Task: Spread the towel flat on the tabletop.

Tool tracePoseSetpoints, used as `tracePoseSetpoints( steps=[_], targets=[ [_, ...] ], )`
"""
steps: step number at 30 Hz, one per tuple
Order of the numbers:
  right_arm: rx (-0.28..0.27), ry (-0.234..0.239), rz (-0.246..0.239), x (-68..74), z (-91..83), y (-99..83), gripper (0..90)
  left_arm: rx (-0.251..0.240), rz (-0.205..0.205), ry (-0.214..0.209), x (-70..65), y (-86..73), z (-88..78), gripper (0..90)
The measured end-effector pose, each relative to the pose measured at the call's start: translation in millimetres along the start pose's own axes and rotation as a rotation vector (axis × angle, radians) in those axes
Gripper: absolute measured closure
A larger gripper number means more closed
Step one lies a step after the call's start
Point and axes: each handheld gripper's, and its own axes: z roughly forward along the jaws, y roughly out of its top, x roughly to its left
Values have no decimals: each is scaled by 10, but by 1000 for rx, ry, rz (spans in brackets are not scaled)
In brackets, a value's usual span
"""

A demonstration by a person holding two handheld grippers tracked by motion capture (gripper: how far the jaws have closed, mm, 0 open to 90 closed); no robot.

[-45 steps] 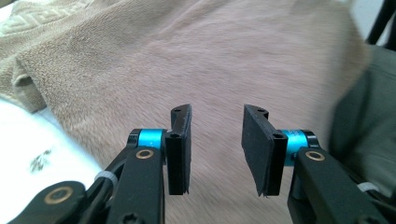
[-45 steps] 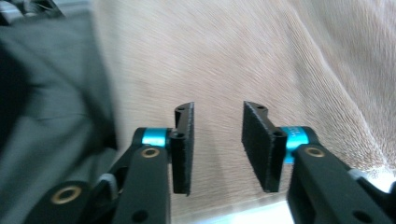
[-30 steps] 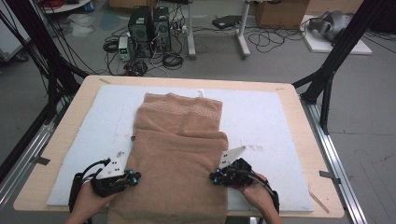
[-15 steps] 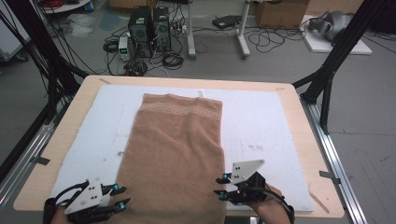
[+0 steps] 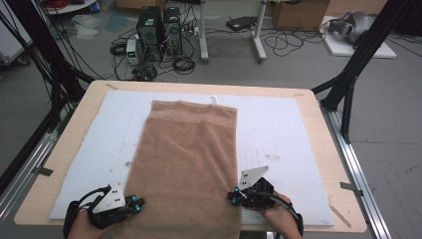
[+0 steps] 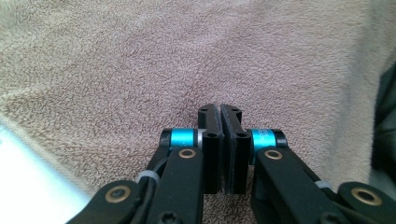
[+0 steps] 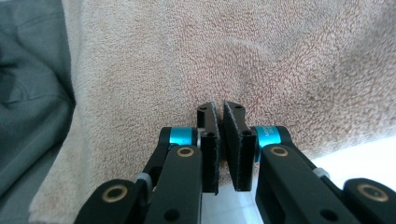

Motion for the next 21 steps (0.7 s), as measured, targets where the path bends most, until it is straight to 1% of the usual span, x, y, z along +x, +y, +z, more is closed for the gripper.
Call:
tracePoseSetpoints(
  steps=[2,4,6,7,8,9,10,11,13,14,15,17,19,20,21],
  targets=[
    [-9,0,-4,17,-66,12,853,-19,-11,-19,-41,-14,-51,875],
    [-17,15,-18,49,-138,21,853,-27,-12,-33,-107,-18,-91,875],
    [4,31,-43,100,-192,29,852,-34,-5,-63,-219,-22,-137,875],
    [15,38,-50,131,-222,31,848,-32,4,-69,-272,-26,-155,875],
    [14,53,-50,141,-242,27,842,-32,4,-80,-311,-32,-173,875],
    [15,68,-44,152,-262,19,827,-36,1,-87,-339,-38,-189,874],
    [13,68,-41,155,-286,12,803,-39,7,-88,-351,-41,-202,871],
    [1,66,-31,157,-307,6,759,-45,9,-87,-360,-44,-215,863],
    [-57,57,-8,143,-353,-12,714,-52,5,-63,-329,-47,-221,788],
    [-68,48,1,136,-364,-19,695,-51,5,-50,-296,-50,-215,768],
    [-70,38,19,134,-358,-26,693,-51,-6,-31,-254,-55,-201,732],
    [-55,42,15,139,-287,-41,684,-42,-20,-12,-155,-73,-156,685],
    [-28,51,13,159,-209,-56,681,-29,-22,-4,-110,-92,-109,684],
    [-16,54,8,175,-156,-72,686,-19,-16,-2,-100,-99,-93,685],
    [-3,59,0,181,-126,-83,707,-12,-16,-1,-102,-108,-72,687]
  ],
)
